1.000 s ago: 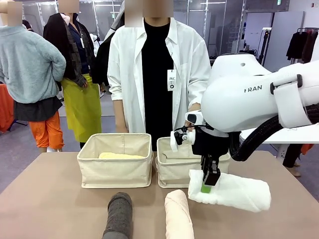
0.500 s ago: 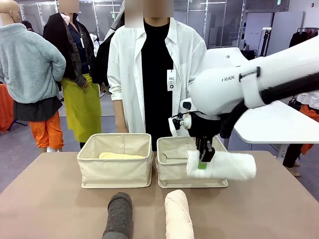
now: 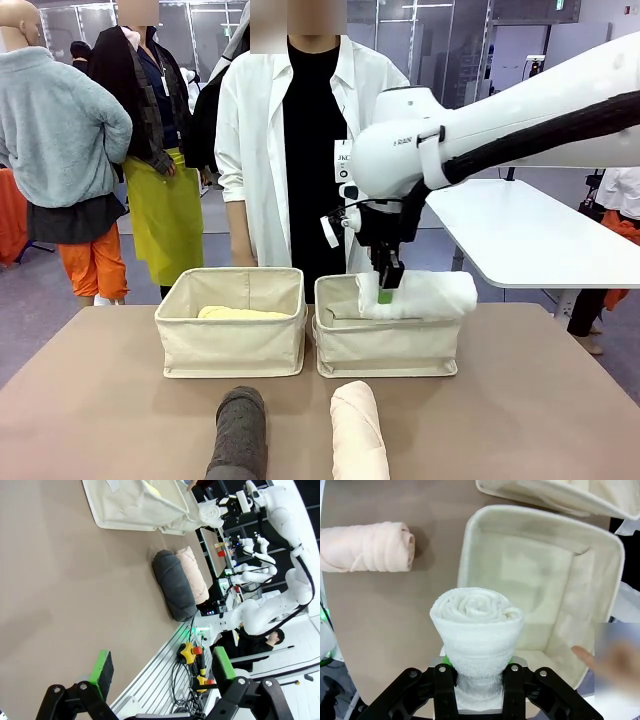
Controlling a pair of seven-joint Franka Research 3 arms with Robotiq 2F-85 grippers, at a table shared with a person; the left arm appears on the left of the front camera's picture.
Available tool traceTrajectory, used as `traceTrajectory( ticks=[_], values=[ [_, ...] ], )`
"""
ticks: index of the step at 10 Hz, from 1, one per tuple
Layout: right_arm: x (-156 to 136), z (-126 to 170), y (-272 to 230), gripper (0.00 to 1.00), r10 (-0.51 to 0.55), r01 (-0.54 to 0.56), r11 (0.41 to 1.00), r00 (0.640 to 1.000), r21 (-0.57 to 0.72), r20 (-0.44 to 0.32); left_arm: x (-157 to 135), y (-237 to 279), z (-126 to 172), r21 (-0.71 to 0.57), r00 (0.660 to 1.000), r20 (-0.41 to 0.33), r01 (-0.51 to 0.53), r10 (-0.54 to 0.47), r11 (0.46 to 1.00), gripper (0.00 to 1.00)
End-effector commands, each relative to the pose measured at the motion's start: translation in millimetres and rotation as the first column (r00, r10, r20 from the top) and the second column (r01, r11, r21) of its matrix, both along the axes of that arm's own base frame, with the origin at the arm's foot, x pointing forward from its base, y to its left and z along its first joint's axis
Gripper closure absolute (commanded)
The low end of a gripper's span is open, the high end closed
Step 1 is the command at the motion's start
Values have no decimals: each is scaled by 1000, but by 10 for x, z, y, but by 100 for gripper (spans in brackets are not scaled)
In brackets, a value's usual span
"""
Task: Divide the towels into two baskets.
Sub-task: Pick up one hotel-folded towel from the bottom of the table and place it in the Fabric basket indicated by the person.
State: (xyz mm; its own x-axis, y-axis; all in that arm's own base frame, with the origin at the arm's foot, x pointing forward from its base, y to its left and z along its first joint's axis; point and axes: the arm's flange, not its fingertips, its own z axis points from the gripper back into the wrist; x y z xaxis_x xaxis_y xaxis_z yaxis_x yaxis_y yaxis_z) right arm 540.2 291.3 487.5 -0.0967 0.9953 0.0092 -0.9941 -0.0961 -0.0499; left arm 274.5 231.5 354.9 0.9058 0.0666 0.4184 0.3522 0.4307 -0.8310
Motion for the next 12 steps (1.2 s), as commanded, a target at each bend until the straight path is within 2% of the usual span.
traceTrajectory(
  ticks=[1,3,7,8,12],
  values=[
    [274,1,160,63,34,-35,999,999,-36,-3,-56,-12,28,-1,1000,6,5,-5,1000,0],
    [484,-178,236,63,26,-26,1000,999,-5,44,-56,-12,28,-1,1000,6,5,-5,1000,0],
    [649,-624,448,63,-16,19,1000,995,-23,96,-56,-12,28,-1,1000,6,5,-5,1000,0],
    [687,-719,481,63,-37,39,999,996,-24,87,-56,-12,28,-1,1000,6,5,-5,1000,0],
    [731,-851,519,1,-66,69,997,996,-45,67,-56,-12,28,-1,1000,6,5,-5,1000,0]
  ],
)
